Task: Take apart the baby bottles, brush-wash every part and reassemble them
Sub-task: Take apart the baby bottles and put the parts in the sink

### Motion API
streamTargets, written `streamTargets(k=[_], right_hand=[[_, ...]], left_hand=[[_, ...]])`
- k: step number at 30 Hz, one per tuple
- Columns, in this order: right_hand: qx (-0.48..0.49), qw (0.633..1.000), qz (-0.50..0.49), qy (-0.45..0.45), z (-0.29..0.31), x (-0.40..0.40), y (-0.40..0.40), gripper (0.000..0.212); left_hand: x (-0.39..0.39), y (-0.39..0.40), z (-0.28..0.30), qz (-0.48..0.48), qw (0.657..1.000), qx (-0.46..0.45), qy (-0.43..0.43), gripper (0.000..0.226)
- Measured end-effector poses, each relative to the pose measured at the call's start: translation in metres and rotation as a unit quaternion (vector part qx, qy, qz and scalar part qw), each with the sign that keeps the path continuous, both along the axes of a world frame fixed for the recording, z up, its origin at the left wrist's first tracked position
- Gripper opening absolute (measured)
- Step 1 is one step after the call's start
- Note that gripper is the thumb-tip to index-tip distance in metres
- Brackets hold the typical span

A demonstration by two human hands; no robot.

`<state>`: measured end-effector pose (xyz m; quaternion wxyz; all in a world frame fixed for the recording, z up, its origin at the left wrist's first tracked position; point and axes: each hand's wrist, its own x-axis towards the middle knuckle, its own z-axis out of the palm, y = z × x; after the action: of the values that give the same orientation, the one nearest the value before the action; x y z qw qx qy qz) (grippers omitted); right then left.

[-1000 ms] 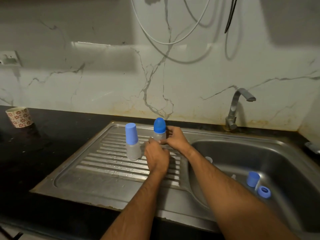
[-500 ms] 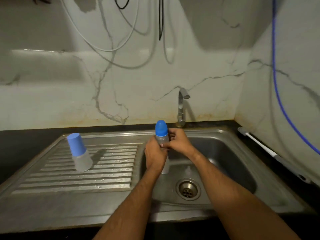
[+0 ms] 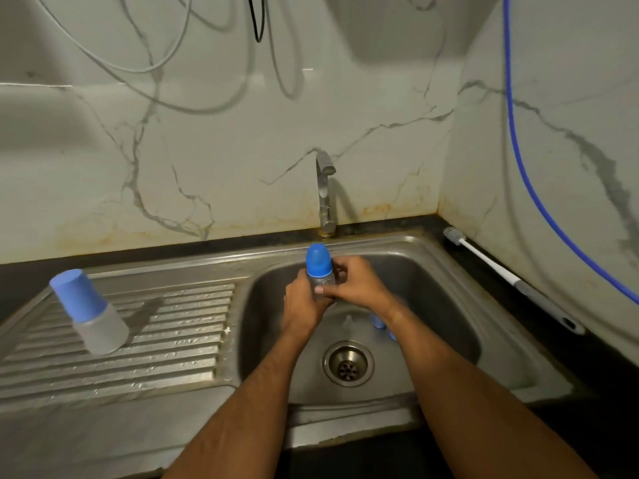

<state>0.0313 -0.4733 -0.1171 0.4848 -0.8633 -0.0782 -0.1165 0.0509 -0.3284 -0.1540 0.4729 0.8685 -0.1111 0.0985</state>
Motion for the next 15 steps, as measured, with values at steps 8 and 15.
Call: streamTargets(k=[8, 15], right_hand=[[-0.224, 0.962, -0.150, -0.048, 0.031, -0.011, 0.016, 0.062], [-0.235, 0.959, -0.155, 0.016, 0.027, -0.010, 0.006, 0.046]], left_hand=[[0.001, -0.003, -0.008, -0.025, 0.995, 0.100, -0.011, 0.077], [-0.001, -0.003, -0.012, -0.049, 0.986, 0.158, -0.010, 0.068]])
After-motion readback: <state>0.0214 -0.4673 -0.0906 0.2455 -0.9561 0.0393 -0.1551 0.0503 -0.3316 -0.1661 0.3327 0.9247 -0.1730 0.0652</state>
